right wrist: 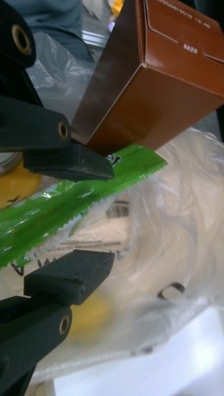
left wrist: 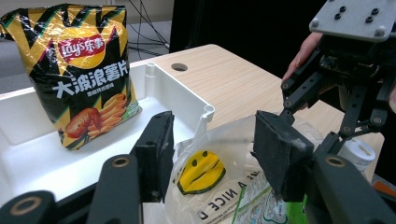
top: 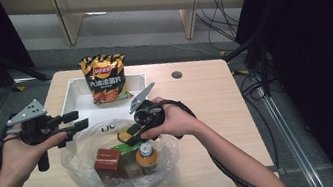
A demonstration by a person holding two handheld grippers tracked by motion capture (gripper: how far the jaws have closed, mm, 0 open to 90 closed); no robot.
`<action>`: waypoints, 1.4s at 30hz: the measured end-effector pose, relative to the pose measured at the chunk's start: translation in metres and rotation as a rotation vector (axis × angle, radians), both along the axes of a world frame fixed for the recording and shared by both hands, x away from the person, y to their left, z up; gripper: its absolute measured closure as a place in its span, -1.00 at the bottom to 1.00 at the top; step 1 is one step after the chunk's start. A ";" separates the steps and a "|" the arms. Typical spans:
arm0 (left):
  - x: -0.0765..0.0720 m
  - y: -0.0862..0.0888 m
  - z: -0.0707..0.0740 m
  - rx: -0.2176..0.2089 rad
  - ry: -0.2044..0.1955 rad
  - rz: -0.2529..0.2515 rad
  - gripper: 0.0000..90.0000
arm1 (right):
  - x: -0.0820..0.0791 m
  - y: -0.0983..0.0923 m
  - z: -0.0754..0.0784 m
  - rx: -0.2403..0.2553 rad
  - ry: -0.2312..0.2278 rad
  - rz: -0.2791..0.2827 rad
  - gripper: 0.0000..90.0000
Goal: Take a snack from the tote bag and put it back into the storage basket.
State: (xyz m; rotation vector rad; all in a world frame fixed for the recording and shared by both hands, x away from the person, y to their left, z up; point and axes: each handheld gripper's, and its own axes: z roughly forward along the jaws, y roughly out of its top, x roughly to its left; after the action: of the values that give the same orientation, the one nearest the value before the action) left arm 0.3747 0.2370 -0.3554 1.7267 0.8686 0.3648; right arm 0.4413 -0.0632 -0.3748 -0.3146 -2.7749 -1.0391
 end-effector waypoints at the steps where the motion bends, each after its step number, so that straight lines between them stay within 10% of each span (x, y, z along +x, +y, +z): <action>1: 0.000 0.001 -0.001 -0.001 0.002 0.000 0.05 | 0.002 0.004 -0.001 -0.023 0.005 0.018 0.20; 19: 0.004 0.003 -0.007 0.010 0.015 0.010 0.03 | 0.001 0.009 -0.002 -0.126 0.046 0.069 0.81; 20: 0.004 0.003 -0.007 0.007 0.015 0.011 0.03 | 0.004 0.010 -0.003 -0.083 -0.003 0.130 0.92; 22: 0.004 0.004 -0.007 0.006 0.016 0.014 0.03 | -0.001 0.008 0.001 -0.140 0.038 0.073 1.00; 27: 0.002 0.007 -0.009 0.008 0.009 0.020 0.03 | 0.003 0.009 0.000 -0.069 -0.042 0.129 1.00; 42: -0.001 0.009 -0.038 0.053 0.028 0.068 0.04 | 0.002 -0.003 0.039 0.030 -0.077 0.057 1.00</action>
State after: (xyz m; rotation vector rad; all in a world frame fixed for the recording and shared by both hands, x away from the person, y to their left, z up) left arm 0.3734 0.2459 -0.3935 1.7575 0.9477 0.4133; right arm 0.4433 -0.0664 -0.3355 -0.1938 -2.8142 -1.1008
